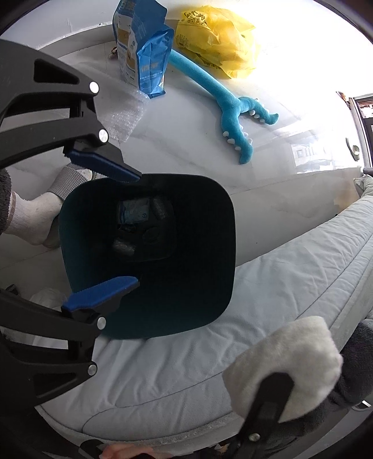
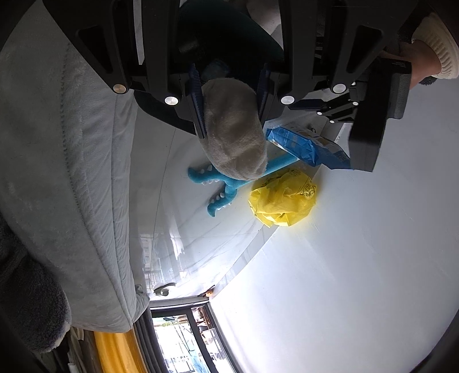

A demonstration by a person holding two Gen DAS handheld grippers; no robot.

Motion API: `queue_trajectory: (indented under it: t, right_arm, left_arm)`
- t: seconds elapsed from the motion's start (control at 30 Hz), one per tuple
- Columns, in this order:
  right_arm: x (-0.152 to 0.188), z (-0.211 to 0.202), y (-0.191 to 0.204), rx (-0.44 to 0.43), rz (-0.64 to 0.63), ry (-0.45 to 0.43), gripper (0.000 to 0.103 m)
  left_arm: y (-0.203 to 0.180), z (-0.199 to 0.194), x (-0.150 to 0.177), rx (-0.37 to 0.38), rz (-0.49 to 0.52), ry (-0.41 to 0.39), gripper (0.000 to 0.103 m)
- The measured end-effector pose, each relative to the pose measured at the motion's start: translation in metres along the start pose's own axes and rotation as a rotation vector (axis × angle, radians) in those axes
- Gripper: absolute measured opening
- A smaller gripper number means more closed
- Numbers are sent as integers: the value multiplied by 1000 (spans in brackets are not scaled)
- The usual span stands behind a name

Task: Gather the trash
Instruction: 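Open both grippers to drop the tissue pack and tissue ball into the bin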

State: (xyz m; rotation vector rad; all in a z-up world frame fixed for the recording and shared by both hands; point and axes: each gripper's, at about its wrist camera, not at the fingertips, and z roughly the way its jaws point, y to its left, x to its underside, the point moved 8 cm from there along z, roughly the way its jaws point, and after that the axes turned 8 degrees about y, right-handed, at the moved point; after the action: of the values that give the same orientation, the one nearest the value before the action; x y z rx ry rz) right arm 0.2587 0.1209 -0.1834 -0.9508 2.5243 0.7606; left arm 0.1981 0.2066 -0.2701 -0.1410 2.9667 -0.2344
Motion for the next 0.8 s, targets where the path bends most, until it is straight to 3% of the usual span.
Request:
queue_trajectory:
  t: [0.33, 0.6, 0.8]
  right_arm:
    - [17, 49, 2, 38, -7, 116, 32]
    - [30, 74, 4, 63, -7, 186, 32]
    - [43, 92, 1, 94, -2, 251, 33]
  left_arm:
    - [19, -27, -4, -2, -24, -89, 73]
    - [26, -57, -12, -3, -44, -192, 83]
    - [27, -83, -19, -52, -49, -286, 88]
